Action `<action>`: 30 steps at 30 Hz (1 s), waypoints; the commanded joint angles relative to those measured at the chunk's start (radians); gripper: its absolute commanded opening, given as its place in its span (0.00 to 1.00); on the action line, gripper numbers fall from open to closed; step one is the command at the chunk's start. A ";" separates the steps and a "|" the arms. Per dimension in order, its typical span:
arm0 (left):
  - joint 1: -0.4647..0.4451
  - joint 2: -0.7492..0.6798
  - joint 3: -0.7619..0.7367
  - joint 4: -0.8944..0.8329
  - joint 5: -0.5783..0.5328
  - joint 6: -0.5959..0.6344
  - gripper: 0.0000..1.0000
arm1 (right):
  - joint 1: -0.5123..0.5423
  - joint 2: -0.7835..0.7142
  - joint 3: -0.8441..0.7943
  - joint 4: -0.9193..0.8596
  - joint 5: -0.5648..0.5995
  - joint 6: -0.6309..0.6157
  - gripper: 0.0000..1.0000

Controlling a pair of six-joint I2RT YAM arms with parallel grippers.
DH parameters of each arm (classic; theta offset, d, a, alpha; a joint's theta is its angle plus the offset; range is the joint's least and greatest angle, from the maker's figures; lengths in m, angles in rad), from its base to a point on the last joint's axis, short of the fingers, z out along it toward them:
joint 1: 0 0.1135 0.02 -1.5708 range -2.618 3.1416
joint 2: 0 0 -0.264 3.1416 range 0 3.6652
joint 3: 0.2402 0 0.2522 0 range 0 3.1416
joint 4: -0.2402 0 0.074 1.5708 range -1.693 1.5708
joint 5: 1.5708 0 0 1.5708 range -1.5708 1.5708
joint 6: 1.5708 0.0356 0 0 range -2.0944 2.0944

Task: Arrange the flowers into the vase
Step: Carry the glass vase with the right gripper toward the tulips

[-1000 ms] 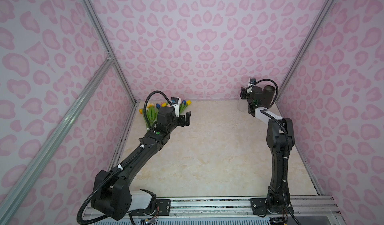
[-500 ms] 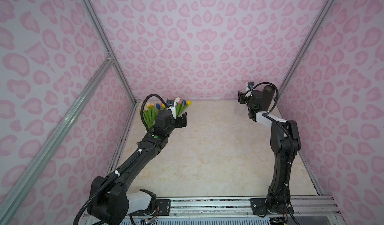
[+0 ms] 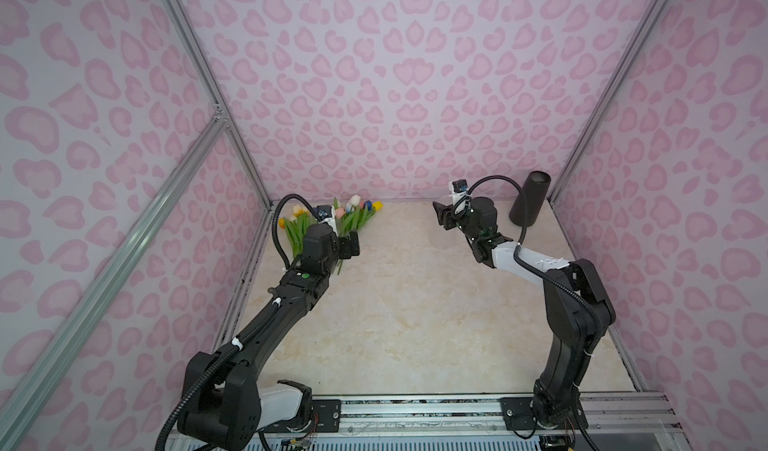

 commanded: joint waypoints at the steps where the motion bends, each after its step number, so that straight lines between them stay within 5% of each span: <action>1: 0.020 -0.018 -0.017 0.025 -0.013 -0.019 0.97 | 0.081 -0.008 -0.004 0.080 0.048 -0.047 0.35; 18: 0.062 -0.011 -0.047 0.000 0.039 -0.001 0.97 | 0.220 0.050 0.020 0.038 0.056 -0.023 0.37; 30: 0.060 0.009 -0.032 -0.005 0.040 0.007 0.97 | 0.220 0.061 -0.011 0.068 0.099 -0.048 0.64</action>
